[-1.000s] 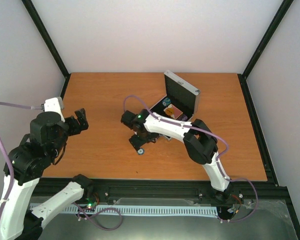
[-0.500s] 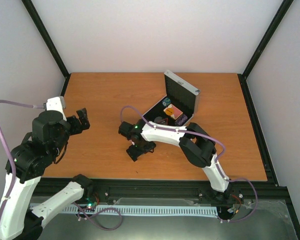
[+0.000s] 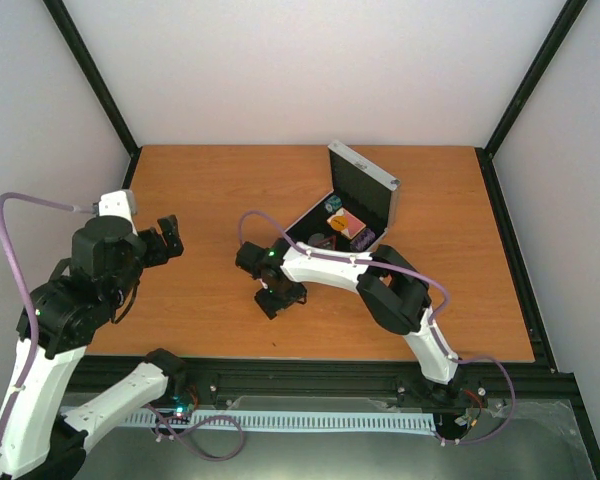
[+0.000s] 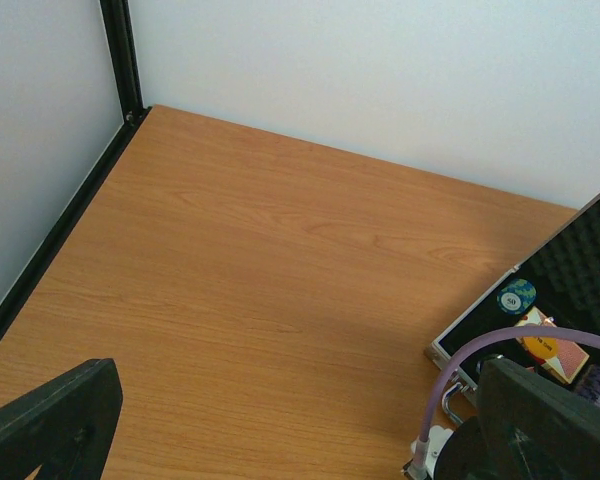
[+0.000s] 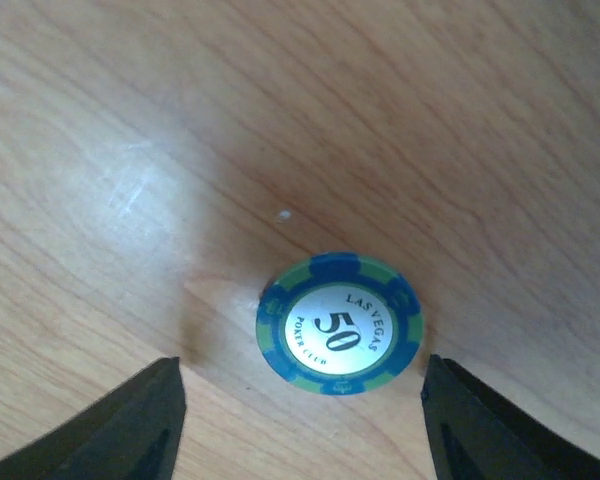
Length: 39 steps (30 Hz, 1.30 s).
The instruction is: Pack up texas hold em set
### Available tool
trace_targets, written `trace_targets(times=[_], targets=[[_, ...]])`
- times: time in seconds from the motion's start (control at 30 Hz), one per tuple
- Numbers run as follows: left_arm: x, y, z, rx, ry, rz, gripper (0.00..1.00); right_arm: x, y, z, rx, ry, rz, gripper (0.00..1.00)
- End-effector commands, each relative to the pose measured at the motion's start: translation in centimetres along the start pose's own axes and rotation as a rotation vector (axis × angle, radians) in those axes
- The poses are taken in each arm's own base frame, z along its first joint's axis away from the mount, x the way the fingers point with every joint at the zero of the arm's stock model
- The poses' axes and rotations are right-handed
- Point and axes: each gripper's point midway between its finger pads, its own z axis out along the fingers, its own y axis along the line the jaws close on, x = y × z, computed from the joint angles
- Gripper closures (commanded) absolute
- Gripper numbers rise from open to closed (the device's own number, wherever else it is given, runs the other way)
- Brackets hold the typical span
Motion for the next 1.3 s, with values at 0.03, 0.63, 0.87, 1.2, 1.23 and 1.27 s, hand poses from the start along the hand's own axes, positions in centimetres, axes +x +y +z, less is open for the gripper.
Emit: trace_targets(times=[0.03, 0.63, 0.87, 1.2, 1.23, 1.27], targets=[[-0.7, -0.2, -0.1, 0.007, -0.024, -0.006, 0.00, -0.4, -0.3, 0.5, 0.012, 0.002, 0.003, 0.39], [-0.5, -0.1, 0.0, 0.001, -0.020, -0.009, 0.00, -0.9, -1.7, 1.7, 0.006, 0.000, 0.000, 0.37], [-0.6, 0.0, 0.0, -0.008, -0.025, -0.011, 0.00, -0.5, -1.1, 2.0, -0.033, 0.020, 0.011, 0.53], [-0.5, 0.1, 0.2, -0.014, -0.020, -0.005, 0.00, -0.6, -1.8, 0.8, 0.006, -0.003, 0.017, 0.60], [-0.4, 0.1, 0.2, -0.014, -0.019, -0.005, 0.00, -0.9, -1.9, 0.3, 0.013, -0.015, 0.019, 0.60], [-0.4, 0.2, 0.2, -0.015, -0.018, -0.005, 0.00, -1.1, -2.0, -0.2, 0.022, -0.028, 0.020, 0.60]])
